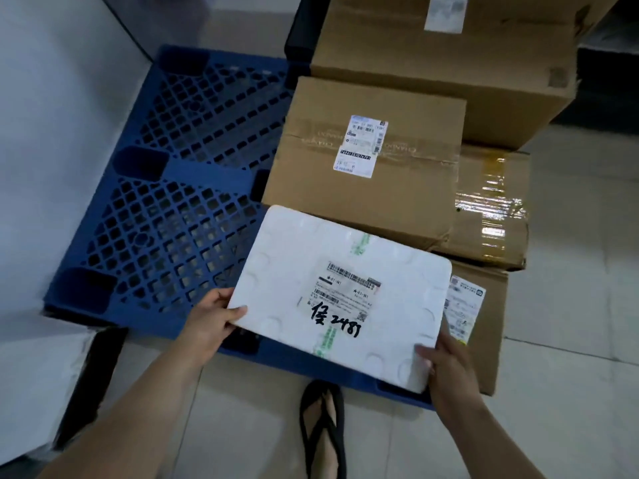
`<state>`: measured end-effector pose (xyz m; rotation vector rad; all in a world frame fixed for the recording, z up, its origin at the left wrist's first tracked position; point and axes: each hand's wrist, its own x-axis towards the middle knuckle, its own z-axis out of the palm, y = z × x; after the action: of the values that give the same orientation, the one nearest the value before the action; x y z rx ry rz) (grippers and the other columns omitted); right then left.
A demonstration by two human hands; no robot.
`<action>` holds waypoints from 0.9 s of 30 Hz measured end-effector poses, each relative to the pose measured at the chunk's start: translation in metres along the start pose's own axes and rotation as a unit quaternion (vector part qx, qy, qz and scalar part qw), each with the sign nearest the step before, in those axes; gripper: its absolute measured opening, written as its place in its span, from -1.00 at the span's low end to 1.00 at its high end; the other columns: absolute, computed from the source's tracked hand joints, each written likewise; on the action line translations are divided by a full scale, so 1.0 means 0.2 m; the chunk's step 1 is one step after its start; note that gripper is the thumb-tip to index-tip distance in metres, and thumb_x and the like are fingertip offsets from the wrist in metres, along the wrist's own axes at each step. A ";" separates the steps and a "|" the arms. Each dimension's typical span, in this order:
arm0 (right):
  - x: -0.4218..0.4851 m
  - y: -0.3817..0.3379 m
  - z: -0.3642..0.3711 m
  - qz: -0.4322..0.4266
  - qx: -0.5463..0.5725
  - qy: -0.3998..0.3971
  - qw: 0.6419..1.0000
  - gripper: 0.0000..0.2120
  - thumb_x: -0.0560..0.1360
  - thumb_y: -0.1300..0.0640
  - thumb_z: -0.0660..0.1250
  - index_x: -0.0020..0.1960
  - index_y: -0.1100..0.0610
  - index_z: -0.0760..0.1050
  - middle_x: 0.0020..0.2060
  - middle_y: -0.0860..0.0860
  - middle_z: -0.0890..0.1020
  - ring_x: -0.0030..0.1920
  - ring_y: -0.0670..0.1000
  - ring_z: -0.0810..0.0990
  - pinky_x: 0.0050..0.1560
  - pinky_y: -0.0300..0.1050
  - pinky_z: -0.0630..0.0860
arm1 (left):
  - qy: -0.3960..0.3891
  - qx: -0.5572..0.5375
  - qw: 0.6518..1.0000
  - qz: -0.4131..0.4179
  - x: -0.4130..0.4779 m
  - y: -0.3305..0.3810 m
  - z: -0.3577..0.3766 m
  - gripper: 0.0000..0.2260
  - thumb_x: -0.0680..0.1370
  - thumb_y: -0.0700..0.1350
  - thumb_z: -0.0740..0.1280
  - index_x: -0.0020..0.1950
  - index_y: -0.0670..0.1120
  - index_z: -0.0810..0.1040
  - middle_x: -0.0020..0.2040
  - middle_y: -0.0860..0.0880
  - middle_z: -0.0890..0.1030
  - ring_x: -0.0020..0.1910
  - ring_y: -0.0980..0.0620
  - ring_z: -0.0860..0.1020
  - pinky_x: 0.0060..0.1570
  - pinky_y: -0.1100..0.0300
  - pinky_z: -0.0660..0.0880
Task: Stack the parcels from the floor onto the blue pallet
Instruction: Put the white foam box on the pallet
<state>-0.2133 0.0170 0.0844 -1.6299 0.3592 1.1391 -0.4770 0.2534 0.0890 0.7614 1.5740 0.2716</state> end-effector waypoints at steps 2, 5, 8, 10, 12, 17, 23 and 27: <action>0.03 -0.04 0.06 -0.016 0.005 0.008 1.000 -0.65 0.47 0.42 0.26 0.15 0.12 0.57 0.02 0.05 0.69 -0.01 0.11 0.67 -0.02 0.03 0.58 | 0.027 0.067 0.997 0.014 0.03 0.00 0.03 -0.79 0.47 -0.36 0.37 0.06 -0.16 0.50 -0.05 -0.02 0.57 -0.02 -0.04 0.53 -0.17 0.16 0.49; 0.10 -0.07 0.10 -0.019 -0.060 0.040 0.997 -0.78 0.51 0.31 0.28 -0.03 0.05 0.62 -0.15 -0.02 0.69 -0.18 0.00 0.64 -0.14 -0.12 0.57 | 0.043 0.098 0.994 0.025 0.09 -0.03 0.05 -0.73 0.47 -0.33 0.40 0.14 -0.16 0.49 0.02 -0.07 0.55 0.02 -0.07 0.52 -0.08 0.07 0.48; 0.18 -0.05 0.10 -0.021 -0.154 0.044 0.987 -0.85 0.53 0.22 0.28 -0.07 0.07 0.62 -0.22 -0.03 0.66 -0.28 -0.04 0.59 -0.36 -0.23 0.53 | 0.066 0.082 0.994 0.033 0.14 -0.09 0.04 -0.66 0.47 -0.32 0.40 0.22 -0.20 0.50 0.06 -0.09 0.55 0.05 -0.07 0.52 0.03 0.06 0.47; 0.22 -0.04 0.12 -0.040 -0.203 0.036 0.978 -0.84 0.54 0.19 0.27 -0.02 0.00 0.60 -0.27 -0.12 0.64 -0.30 -0.12 0.58 -0.44 -0.30 0.47 | 0.086 0.065 0.993 0.042 0.16 -0.13 0.04 -0.63 0.47 -0.30 0.41 0.26 -0.21 0.49 0.08 -0.08 0.55 0.06 -0.05 0.53 0.05 0.09 0.46; 0.26 -0.03 0.13 -0.058 -0.258 0.045 0.963 -0.81 0.55 0.16 0.27 0.09 -0.03 0.58 -0.23 -0.11 0.64 -0.27 -0.12 0.57 -0.37 -0.28 0.46 | 0.097 0.072 0.992 0.048 0.18 -0.15 0.03 -0.63 0.47 -0.28 0.42 0.26 -0.23 0.49 0.11 -0.09 0.55 0.06 -0.05 0.52 0.05 0.10 0.46; 0.28 0.04 0.12 -0.016 -0.364 0.088 0.927 -0.57 0.55 -0.16 0.18 0.13 0.17 0.57 -0.09 0.09 0.66 -0.25 -0.01 0.53 -0.19 -0.13 0.44 | 0.138 0.200 0.969 0.041 0.18 -0.17 0.02 -0.75 0.47 -0.09 0.44 -0.03 -0.25 0.52 0.16 -0.28 0.56 -0.03 -0.13 0.56 -0.02 0.04 0.53; 0.18 -0.14 -0.07 0.098 -0.362 0.092 0.922 -0.38 0.53 -0.25 0.10 0.29 0.26 0.41 0.03 0.18 0.60 -0.06 0.15 0.59 0.00 -0.05 0.55 | 0.183 0.326 0.926 0.052 -0.07 -0.01 0.23 -0.43 0.54 0.07 0.29 0.38 -0.30 0.34 0.33 -0.29 0.45 0.25 -0.27 0.47 0.17 -0.02 0.43; 0.03 -0.52 -0.34 0.018 -0.445 0.068 0.893 -0.63 0.54 -0.11 0.14 0.05 0.18 0.49 -0.30 0.05 0.53 -0.30 0.06 0.54 -0.44 -0.22 0.34 | 0.098 0.372 0.908 0.164 -0.35 0.27 0.56 -0.62 0.56 0.01 0.29 0.25 -0.23 0.44 0.19 -0.20 0.55 0.15 -0.19 0.52 0.05 0.08 0.42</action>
<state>-0.1038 0.0003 0.1387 -2.5159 -0.0846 1.3091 -0.3563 0.2223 0.1583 1.6450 1.7404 -0.0301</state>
